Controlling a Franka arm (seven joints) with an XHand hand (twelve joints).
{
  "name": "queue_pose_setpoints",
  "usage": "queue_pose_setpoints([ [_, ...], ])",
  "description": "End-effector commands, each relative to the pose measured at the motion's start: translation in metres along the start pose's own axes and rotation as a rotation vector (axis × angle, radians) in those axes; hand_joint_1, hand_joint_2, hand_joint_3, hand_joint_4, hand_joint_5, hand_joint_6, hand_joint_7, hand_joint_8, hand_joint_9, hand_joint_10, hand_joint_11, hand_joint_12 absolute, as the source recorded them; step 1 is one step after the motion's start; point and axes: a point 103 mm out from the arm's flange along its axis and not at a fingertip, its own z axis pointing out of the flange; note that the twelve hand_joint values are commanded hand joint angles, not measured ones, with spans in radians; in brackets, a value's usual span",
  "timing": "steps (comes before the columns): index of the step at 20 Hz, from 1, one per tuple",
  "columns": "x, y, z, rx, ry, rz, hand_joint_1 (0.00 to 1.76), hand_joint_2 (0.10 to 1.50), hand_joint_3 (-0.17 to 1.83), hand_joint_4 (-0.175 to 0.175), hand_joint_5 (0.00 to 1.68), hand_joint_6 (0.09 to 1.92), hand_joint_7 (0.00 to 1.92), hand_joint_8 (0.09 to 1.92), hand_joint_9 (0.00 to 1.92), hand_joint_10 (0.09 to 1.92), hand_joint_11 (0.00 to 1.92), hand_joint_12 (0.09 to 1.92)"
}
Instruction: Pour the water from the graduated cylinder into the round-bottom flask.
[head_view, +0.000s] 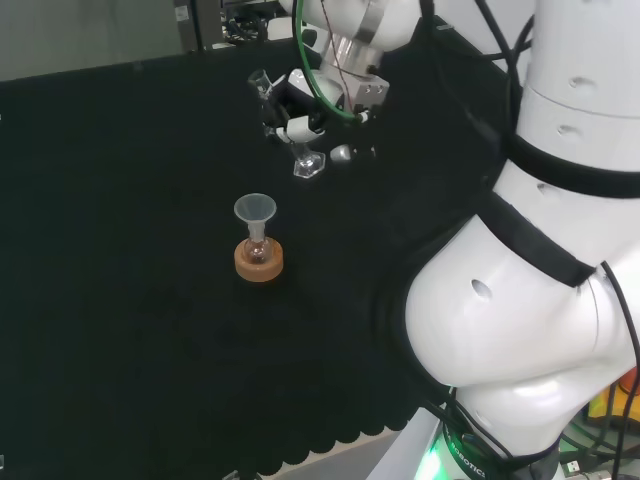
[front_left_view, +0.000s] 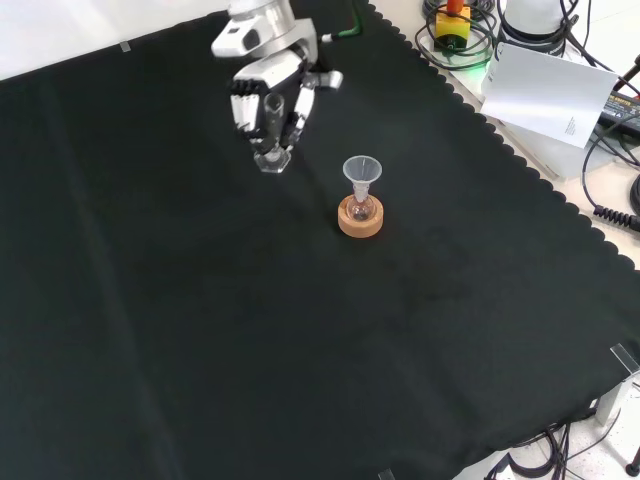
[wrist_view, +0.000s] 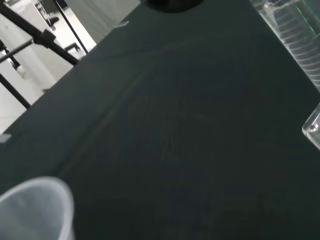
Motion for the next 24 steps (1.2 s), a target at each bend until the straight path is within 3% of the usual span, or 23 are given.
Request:
queue_pose_setpoints([
  [1, 0.01, -0.055, -0.016, 0.048, -0.103, 0.032, 1.27, 1.08, 0.0, -0.175, 1.04, 0.91, 1.07, 0.88, 1.46, 0.09, 1.25, 0.74],
  [6, 0.023, -0.082, -0.018, 0.114, -0.152, 0.052, 1.27, 1.08, 0.0, -0.175, 1.05, 0.9, 1.08, 0.88, 1.46, 0.09, 1.25, 0.74],
  [14, 0.029, -0.126, -0.011, 0.26, -0.291, 0.074, 1.27, 1.08, 0.0, -0.175, 1.05, 0.9, 1.08, 0.88, 1.47, 0.09, 1.26, 0.74],
  [24, 0.029, -0.142, 0.006, 0.457, -0.399, 0.07, 1.27, 1.08, 0.0, -0.175, 1.05, 0.9, 1.08, 0.87, 1.47, 0.09, 1.26, 0.73],
])
